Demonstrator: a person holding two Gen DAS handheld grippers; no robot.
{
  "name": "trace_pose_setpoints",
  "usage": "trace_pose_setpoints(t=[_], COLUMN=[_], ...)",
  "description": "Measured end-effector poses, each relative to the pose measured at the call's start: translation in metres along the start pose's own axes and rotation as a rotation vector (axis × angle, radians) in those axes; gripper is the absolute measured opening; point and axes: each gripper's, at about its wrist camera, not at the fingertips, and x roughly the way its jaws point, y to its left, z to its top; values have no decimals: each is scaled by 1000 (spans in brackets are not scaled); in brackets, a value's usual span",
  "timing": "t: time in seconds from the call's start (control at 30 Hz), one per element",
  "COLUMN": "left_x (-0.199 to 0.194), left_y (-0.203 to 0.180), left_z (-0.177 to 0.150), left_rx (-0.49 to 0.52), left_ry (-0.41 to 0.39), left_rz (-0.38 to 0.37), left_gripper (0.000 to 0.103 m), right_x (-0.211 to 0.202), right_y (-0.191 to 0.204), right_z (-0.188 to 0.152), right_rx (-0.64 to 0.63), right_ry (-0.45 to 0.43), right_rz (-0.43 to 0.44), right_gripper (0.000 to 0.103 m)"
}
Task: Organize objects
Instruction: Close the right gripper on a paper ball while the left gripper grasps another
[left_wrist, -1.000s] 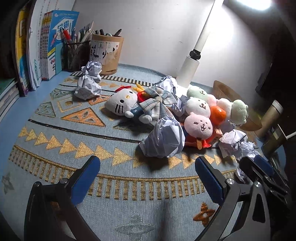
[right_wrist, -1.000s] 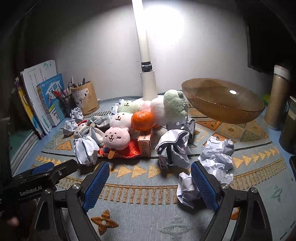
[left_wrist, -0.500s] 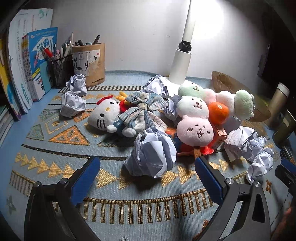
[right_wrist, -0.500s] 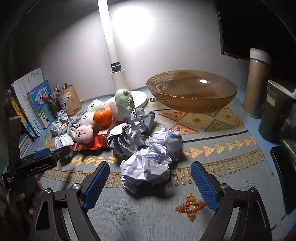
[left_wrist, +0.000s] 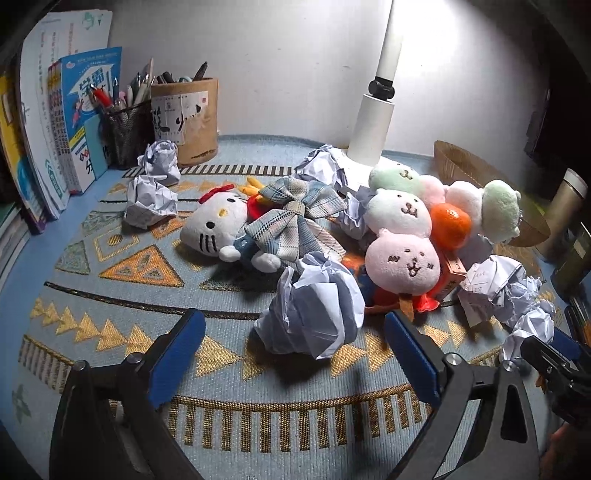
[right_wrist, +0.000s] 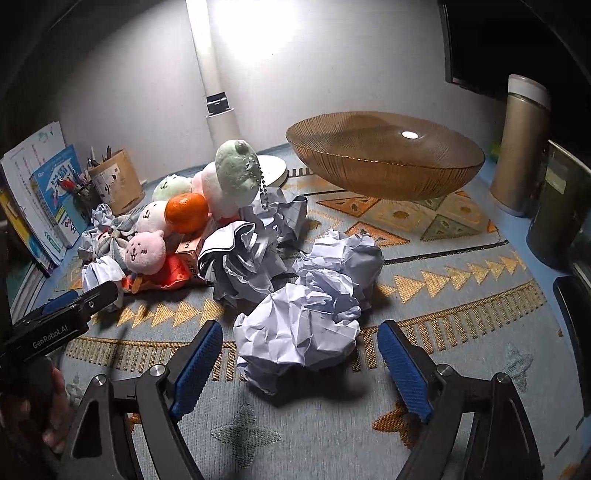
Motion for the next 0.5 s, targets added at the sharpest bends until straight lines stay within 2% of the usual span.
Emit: trace_pose_setpoints(t=[0.1,0.13,0.17,0.2,0.27,0.37,0.5], left_x=[11,10,9,8,5,1,-11], left_y=[9,10,10,9,5,2,-5], left_z=[1,1,0,0,-1,-3,-6], left_rx=[-45,-54,-57,-51,-29,-20,17], left_ry=[56,51,39,32,15,1,-36], left_rz=[-34,-41,-45,-47,-46,-62,-64], left_gripper=[70,68,59,53,49,48,47], right_x=[5,7,10,11,9,6,-8], right_y=[2,4,5,6,8,8,10], right_z=[2,2,2,2,2,1,-2], right_rx=[-6,-12,-18,-24,-34,-42,-44], right_ry=[8,17,28,33,19,13,-10], right_rz=[1,2,5,9,8,28,94], right_gripper=[78,72,64,61,58,54,53])
